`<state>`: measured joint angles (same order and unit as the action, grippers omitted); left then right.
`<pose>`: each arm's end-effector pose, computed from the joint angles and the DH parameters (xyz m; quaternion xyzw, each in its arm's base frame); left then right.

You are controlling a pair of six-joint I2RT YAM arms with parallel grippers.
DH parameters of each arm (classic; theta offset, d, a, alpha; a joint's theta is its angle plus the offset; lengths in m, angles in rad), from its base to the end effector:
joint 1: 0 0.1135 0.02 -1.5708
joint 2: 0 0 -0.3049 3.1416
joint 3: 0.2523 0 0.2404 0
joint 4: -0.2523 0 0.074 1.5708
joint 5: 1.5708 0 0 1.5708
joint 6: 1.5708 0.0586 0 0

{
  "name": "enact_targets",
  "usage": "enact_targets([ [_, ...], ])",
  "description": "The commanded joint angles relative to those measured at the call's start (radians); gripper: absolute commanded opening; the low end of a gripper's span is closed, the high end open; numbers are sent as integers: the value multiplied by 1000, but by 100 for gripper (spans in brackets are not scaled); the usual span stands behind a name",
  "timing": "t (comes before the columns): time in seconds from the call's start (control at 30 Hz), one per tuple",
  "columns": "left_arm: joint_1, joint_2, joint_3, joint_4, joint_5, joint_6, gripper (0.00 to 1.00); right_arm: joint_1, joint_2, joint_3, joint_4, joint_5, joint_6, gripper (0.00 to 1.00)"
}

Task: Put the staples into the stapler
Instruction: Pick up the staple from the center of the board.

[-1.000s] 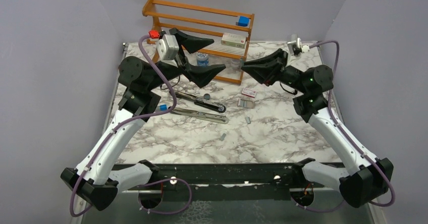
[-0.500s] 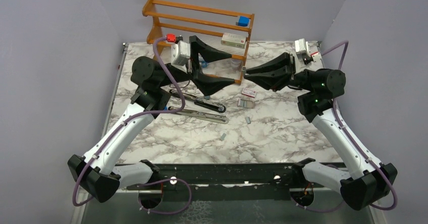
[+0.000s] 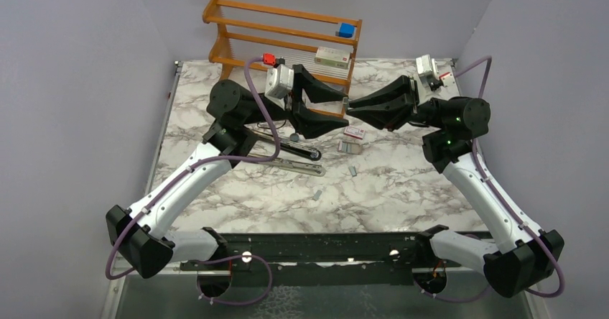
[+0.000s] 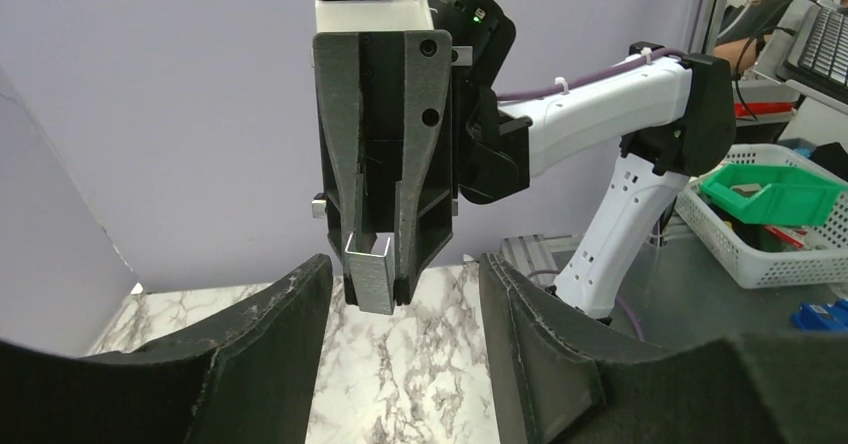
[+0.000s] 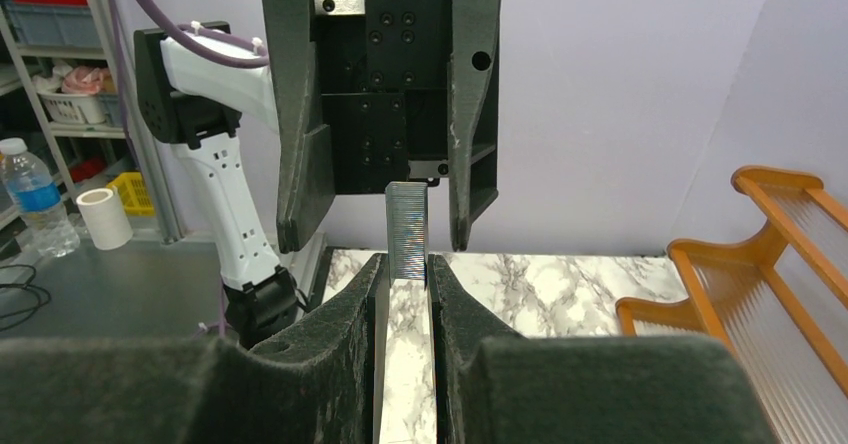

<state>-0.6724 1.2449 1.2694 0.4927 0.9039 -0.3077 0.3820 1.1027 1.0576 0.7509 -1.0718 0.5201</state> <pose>0.1665 -0.1914 0.5226 0.4533 0.3763 -0.5597 0.5828 0.1621 0.1206 0.5012 -0.4376 0.3915 0.5329 0.6093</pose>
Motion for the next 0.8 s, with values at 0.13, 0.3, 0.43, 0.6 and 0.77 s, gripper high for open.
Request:
enact_targets([
  [0.13,-11,2,24,37,39,21,51,-3,2,30,37,-31,23,22],
  [0.3,-12,1,25,40,35,21,45,-2,0,30,30,-33,23,22],
  [0.43,-12,-1,28,41,31,19,41,-2,2,31,30,-37,26,21],
  [0.6,-13,-1,27,45,22,15,38,-2,2,31,24,-40,27,21],
  [0.77,-12,-2,27,48,18,12,34,-2,0,26,12,-46,27,21],
])
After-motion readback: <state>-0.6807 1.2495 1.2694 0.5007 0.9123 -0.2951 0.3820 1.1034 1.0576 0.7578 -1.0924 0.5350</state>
